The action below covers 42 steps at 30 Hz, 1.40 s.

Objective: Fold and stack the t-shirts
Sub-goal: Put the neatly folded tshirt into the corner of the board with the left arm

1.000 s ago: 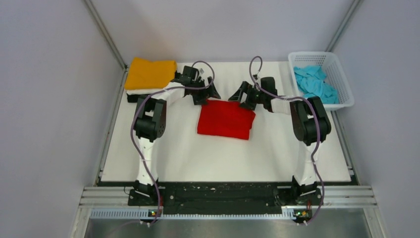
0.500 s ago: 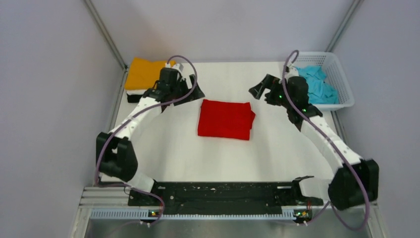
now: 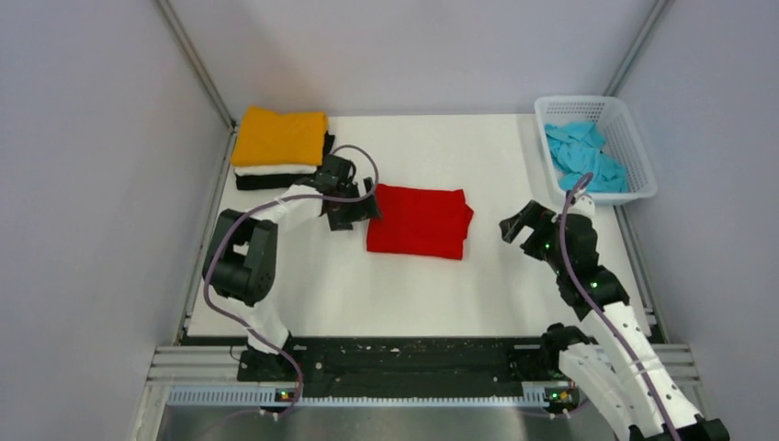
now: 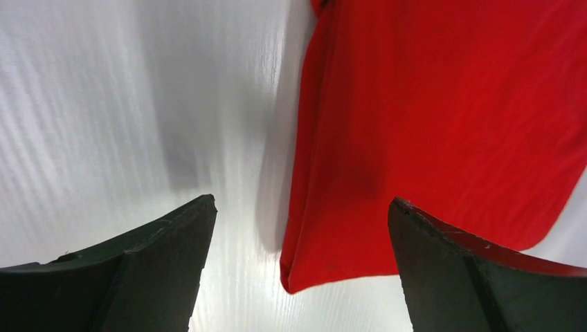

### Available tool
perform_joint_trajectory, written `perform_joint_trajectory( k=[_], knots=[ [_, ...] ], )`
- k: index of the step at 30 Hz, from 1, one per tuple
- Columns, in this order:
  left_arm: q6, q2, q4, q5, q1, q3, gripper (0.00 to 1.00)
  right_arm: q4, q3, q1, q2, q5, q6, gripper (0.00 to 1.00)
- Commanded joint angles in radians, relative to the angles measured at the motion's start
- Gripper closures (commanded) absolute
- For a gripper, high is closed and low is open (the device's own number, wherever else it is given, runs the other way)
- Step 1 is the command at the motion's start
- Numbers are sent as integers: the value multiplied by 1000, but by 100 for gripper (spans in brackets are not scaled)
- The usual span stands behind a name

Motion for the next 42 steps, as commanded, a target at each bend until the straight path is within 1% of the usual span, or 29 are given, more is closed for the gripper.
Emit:
perform_joint_trajectory(
  k=[1,6,9,11,13,14,16,18,19,20,21,24,28,30,33,36,38,42],
  knots=[
    [-18,75,28,-14,-44,50,2,-26,-8,-9,-67,50,7,1],
    [-42,159,24,-37,-102,92,9,-48,-14,-9,-72,71,2,1],
    [-51,216,-39,-132,-146,154,16,-55,-13,-10,-69,73,-3,1],
    [-56,258,-92,-224,-176,206,24,-58,-12,-9,-73,73,-8,1],
    [-59,301,-137,-269,-201,244,30,-61,-13,-10,-76,79,-8,1],
    [-60,321,-152,-287,-214,259,38,-63,-14,-10,-77,81,-9,1],
    [-60,364,-189,-316,-237,294,50,-64,-16,-10,-81,90,-12,1],
    [-60,405,-227,-355,-257,337,69,-67,-16,-9,-86,95,-12,1],
    [-58,425,-255,-384,-265,362,81,-69,-16,-9,-90,98,-13,1],
    [-61,443,-287,-424,-273,392,97,-71,-14,-9,-92,100,-13,1],
    [-65,456,-320,-479,-279,419,100,-75,-13,-10,-96,100,-16,1],
    [-33,463,-368,-596,-285,481,100,-85,-9,-9,-113,101,-19,1],
    [55,444,-376,-764,-265,578,100,-78,-18,-10,-135,105,-19,1],
    [151,435,-336,-819,-245,615,100,-74,-19,-9,-133,105,-19,1],
    [328,401,-234,-897,-218,624,100,-73,-17,-10,-127,105,-26,1],
    [491,370,-97,-925,-178,619,100,-68,-23,-9,-117,108,-23,1],
    [574,363,-24,-941,-142,627,100,-62,-27,-10,-100,109,-21,1],
    [680,383,25,-896,-64,715,100,-34,-39,-10,-55,120,-20,1]
  ],
)
